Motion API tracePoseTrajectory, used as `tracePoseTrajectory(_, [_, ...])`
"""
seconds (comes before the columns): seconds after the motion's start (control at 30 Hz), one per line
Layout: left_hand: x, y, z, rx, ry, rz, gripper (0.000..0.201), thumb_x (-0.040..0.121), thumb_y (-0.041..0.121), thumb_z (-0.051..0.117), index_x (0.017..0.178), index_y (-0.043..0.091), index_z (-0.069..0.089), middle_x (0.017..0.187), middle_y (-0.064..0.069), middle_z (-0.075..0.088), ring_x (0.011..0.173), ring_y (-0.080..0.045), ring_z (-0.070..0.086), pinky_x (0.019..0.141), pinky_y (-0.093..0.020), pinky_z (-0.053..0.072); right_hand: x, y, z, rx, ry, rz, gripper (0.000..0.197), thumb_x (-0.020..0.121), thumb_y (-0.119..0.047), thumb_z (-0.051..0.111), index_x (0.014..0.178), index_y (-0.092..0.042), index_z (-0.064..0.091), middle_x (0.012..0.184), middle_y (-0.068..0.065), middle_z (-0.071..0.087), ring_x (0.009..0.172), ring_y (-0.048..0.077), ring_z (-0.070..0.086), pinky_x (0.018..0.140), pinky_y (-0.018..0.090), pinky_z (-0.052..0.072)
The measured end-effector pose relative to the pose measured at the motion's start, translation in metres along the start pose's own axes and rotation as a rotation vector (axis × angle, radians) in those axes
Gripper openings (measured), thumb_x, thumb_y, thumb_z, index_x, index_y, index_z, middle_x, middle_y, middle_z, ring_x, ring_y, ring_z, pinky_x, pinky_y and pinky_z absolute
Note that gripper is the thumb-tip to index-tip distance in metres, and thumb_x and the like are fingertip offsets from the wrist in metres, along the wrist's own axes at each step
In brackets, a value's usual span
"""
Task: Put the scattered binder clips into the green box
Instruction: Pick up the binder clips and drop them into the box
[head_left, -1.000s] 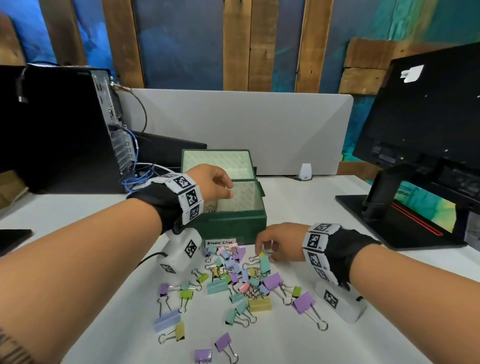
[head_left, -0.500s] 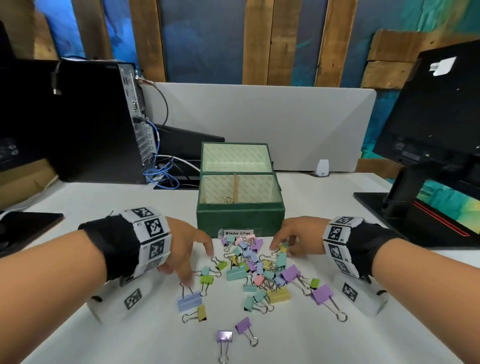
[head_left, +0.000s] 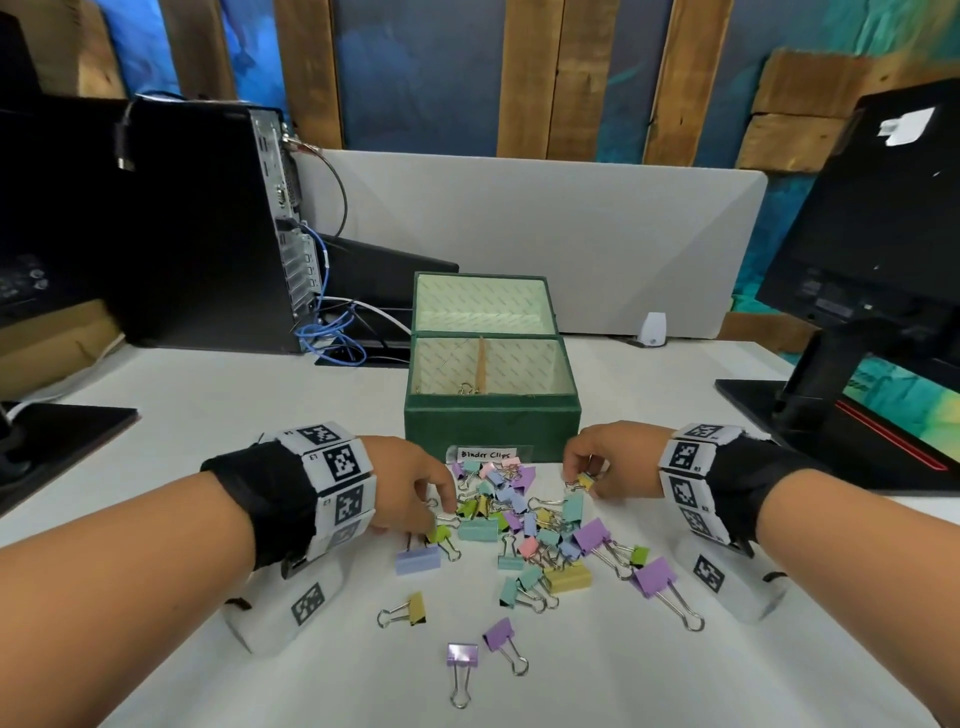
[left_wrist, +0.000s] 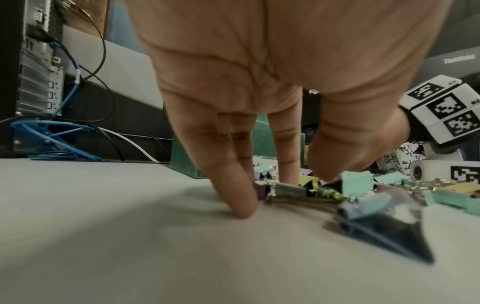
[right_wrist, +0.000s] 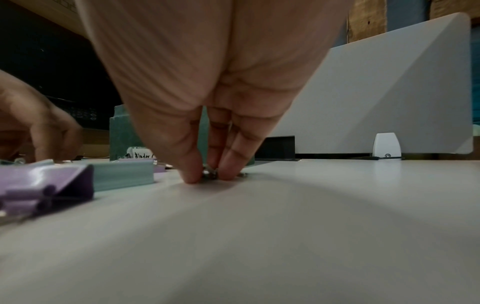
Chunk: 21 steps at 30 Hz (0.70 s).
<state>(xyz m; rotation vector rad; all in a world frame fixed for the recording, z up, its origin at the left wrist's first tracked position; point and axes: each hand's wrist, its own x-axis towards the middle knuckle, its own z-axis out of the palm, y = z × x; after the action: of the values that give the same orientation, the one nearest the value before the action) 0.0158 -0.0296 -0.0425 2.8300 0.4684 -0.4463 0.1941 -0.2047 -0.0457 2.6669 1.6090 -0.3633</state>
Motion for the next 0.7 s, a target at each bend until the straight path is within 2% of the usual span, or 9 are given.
tracePoseTrajectory(0.1, [-0.001, 0.005, 0.000, 0.041, -0.012, -0.017, 0.040, 0.072, 0.052, 0.070, 0.108, 0.038, 0.062, 0.108, 0.007, 0.061, 0.099, -0.018, 0.064, 0.085, -0.029, 0.051, 0.000, -0.001, 0.001, -0.003, 0.001, -0.004, 0.027, 0.083, -0.010, 0.061, 0.108, -0.022, 0.064, 0.109, -0.001, 0.062, 0.099, 0.018, 0.058, 0.088, 0.027, 0.047])
tracePoseTrajectory(0.17, [0.002, 0.010, 0.001, 0.098, 0.009, -0.019, 0.038, 0.071, 0.051, 0.072, 0.104, 0.035, 0.062, 0.106, 0.007, 0.061, 0.099, -0.016, 0.060, 0.086, -0.029, 0.049, 0.000, -0.001, 0.001, 0.000, 0.003, -0.005, 0.028, 0.083, -0.009, 0.061, 0.107, -0.022, 0.064, 0.111, 0.000, 0.063, 0.102, 0.020, 0.059, 0.089, 0.028, 0.048])
tracePoseTrajectory(0.27, [0.007, 0.014, 0.002, 0.103, 0.031, 0.016, 0.024, 0.073, 0.041, 0.073, 0.091, 0.032, 0.060, 0.108, 0.005, 0.061, 0.095, -0.015, 0.058, 0.086, -0.030, 0.049, 0.000, -0.002, 0.000, -0.004, -0.008, -0.004, 0.028, 0.083, -0.007, 0.060, 0.106, -0.021, 0.063, 0.110, 0.003, 0.063, 0.100, 0.022, 0.059, 0.087, 0.029, 0.048])
tracePoseTrajectory(0.37, [0.008, 0.014, -0.001, 0.083, -0.009, 0.044, 0.022, 0.073, 0.037, 0.075, 0.086, 0.034, 0.057, 0.111, 0.004, 0.060, 0.090, -0.013, 0.055, 0.088, -0.030, 0.049, -0.001, -0.002, -0.001, -0.014, -0.016, 0.007, 0.027, 0.081, -0.006, 0.059, 0.105, -0.020, 0.061, 0.100, 0.000, 0.058, 0.090, 0.020, 0.055, 0.083, 0.028, 0.047])
tracePoseTrajectory(0.53, [0.009, 0.011, -0.001, 0.084, -0.037, 0.059, 0.026, 0.072, 0.042, 0.075, 0.088, 0.035, 0.056, 0.099, 0.007, 0.053, 0.086, -0.013, 0.052, 0.089, -0.031, 0.048, 0.002, -0.001, 0.002, -0.016, -0.040, 0.052, 0.023, 0.079, -0.011, 0.062, 0.088, -0.027, 0.048, 0.089, -0.003, 0.052, 0.078, 0.017, 0.048, 0.073, 0.027, 0.042])
tracePoseTrajectory(0.7, [0.007, 0.013, 0.004, 0.130, -0.046, 0.072, 0.036, 0.068, 0.047, 0.076, 0.091, 0.034, 0.053, 0.111, 0.005, 0.053, 0.102, -0.017, 0.056, 0.089, -0.032, 0.047, 0.004, -0.001, 0.002, -0.020, -0.030, 0.065, 0.033, 0.078, -0.014, 0.064, 0.067, -0.029, 0.036, 0.071, -0.008, 0.045, 0.070, 0.016, 0.044, 0.062, 0.024, 0.037])
